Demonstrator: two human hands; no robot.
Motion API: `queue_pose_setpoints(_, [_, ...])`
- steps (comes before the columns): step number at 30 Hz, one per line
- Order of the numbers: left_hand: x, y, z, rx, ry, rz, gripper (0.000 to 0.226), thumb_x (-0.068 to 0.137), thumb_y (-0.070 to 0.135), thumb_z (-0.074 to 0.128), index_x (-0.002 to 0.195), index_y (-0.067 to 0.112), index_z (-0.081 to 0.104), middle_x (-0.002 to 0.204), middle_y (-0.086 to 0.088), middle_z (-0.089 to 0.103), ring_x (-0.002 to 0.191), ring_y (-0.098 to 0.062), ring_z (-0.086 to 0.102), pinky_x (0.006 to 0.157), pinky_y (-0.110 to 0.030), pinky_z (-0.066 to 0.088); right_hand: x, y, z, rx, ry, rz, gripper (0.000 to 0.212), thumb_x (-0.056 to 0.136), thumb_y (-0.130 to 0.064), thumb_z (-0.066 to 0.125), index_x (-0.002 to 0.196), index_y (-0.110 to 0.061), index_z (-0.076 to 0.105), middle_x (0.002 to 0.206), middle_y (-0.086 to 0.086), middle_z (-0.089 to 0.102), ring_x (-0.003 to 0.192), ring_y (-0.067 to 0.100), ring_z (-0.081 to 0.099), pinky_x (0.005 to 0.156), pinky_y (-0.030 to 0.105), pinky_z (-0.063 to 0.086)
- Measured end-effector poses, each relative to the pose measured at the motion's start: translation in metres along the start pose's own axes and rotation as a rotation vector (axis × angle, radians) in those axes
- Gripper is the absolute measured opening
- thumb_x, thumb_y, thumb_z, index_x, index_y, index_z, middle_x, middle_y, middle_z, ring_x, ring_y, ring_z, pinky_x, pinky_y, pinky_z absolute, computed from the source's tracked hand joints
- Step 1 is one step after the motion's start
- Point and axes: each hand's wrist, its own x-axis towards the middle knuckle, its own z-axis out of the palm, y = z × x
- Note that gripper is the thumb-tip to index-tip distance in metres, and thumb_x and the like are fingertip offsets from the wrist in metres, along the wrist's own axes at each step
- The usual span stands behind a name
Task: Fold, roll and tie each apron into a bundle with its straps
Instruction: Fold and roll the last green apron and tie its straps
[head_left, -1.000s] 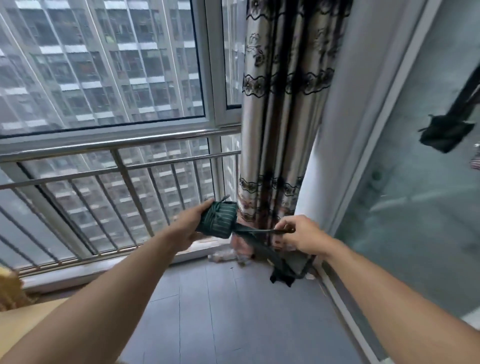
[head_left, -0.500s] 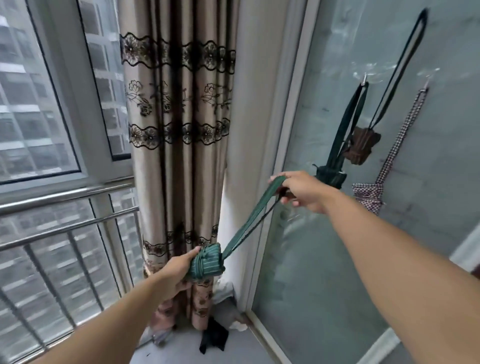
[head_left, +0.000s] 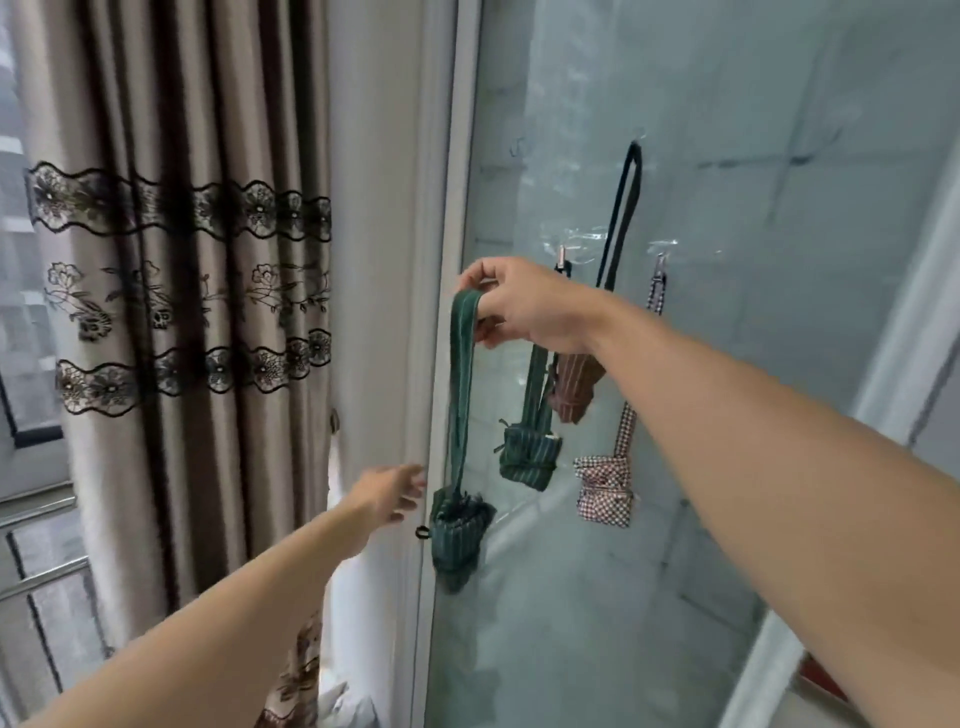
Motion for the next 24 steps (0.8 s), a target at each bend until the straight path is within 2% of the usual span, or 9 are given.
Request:
queue_pose_setpoints(3, [-0.002,0.095,0.029,-0.179,0.002,0.310,0.032,0.102,0.038,0.056,0.094,0.010,0.068,0.100,-0.010,0.073,0.096,-0.024,0.068,0.094,-0.039,0.052,-0.001,-0.018,-0.047,-0.196,0.188,-0.061,0.018,0.095,0.001,0.055,0.104,-0.013,0.060,0.088,0.003,0.069,0.059,0.014,0.067,0.050,0.027,0.044])
queue_pose_setpoints(5, [-0.011,0.159,0.048,-0.324,-0.046,0.464,0.035,0.103,0.039,0.053,0.084,0.013,0.065,0.088,-0.006,0.072,0.087,-0.020,0.067,0.089,-0.038,0.051,0.001,-0.026,-0.080,-0.276,0.308,-0.069,0.018,0.094,-0.003,0.059,0.103,-0.017,0.063,0.090,0.003,0.071,0.054,0.011,0.068,0.044,0.022,0.044])
queue_pose_setpoints(7, [-0.021,0.211,0.065,-0.375,-0.119,0.566,0.039,0.102,0.044,0.052,0.080,0.015,0.064,0.085,-0.005,0.071,0.083,-0.019,0.066,0.086,-0.035,0.049,0.007,-0.030,-0.105,-0.338,0.417,-0.065,0.015,0.089,-0.006,0.063,0.096,-0.020,0.061,0.088,0.003,0.069,0.050,0.011,0.068,0.042,0.020,0.043])
queue_pose_setpoints(9, [-0.027,0.249,0.083,-0.363,-0.172,0.628,0.036,0.100,0.045,0.055,0.088,0.014,0.068,0.091,-0.007,0.070,0.087,-0.021,0.065,0.090,-0.038,0.050,0.013,-0.033,-0.129,-0.409,0.508,-0.072,0.017,0.085,-0.007,0.066,0.086,-0.020,0.055,0.083,0.003,0.064,0.050,0.015,0.068,0.041,0.021,0.042])
queue_pose_setpoints(12, [-0.031,0.289,0.103,-0.333,-0.179,0.662,0.025,0.100,0.037,0.060,0.095,0.014,0.069,0.083,-0.003,0.069,0.079,-0.017,0.065,0.084,-0.035,0.052,0.019,-0.040,-0.163,-0.570,0.621,-0.077,0.019,0.081,-0.004,0.065,0.075,-0.021,0.056,0.081,0.003,0.065,0.059,0.019,0.069,0.048,0.027,0.051])
queue_pose_setpoints(14, [-0.029,0.309,0.108,-0.382,-0.191,0.641,0.020,0.100,0.032,0.061,0.090,0.015,0.067,0.076,-0.001,0.065,0.070,-0.016,0.063,0.073,-0.030,0.053,0.023,-0.043,-0.185,-0.626,0.620,-0.060,0.023,0.079,-0.002,0.073,0.072,-0.020,0.059,0.082,0.007,0.070,0.068,0.024,0.074,0.051,0.029,0.054])
queue_pose_setpoints(18, [-0.017,0.340,0.106,-0.424,-0.200,0.587,0.016,0.100,0.029,0.063,0.094,0.014,0.065,0.072,0.002,0.059,0.062,-0.013,0.055,0.061,-0.026,0.050,0.017,-0.051,-0.219,-0.696,0.468,-0.141,0.023,0.075,-0.009,0.089,0.079,-0.015,0.067,0.076,0.008,0.074,0.064,0.018,0.076,0.047,0.026,0.053])
queue_pose_setpoints(21, [-0.018,0.363,0.111,-0.387,-0.247,0.613,0.017,0.100,0.029,0.063,0.091,0.015,0.063,0.066,0.004,0.057,0.055,-0.011,0.053,0.057,-0.024,0.049,0.002,-0.057,-0.238,-0.709,0.473,-0.283,0.015,0.076,-0.011,0.089,0.082,-0.015,0.076,0.075,0.005,0.075,0.063,0.015,0.074,0.057,0.027,0.062])
queue_pose_setpoints(24, [-0.025,0.385,0.115,-0.390,-0.281,0.664,0.020,0.100,0.030,0.063,0.088,0.014,0.063,0.065,0.004,0.056,0.053,-0.011,0.052,0.052,-0.023,0.048,-0.010,-0.063,-0.252,-0.685,0.500,-0.342,0.011,0.080,-0.013,0.086,0.090,-0.015,0.081,0.081,0.005,0.077,0.067,0.015,0.075,0.061,0.023,0.061])
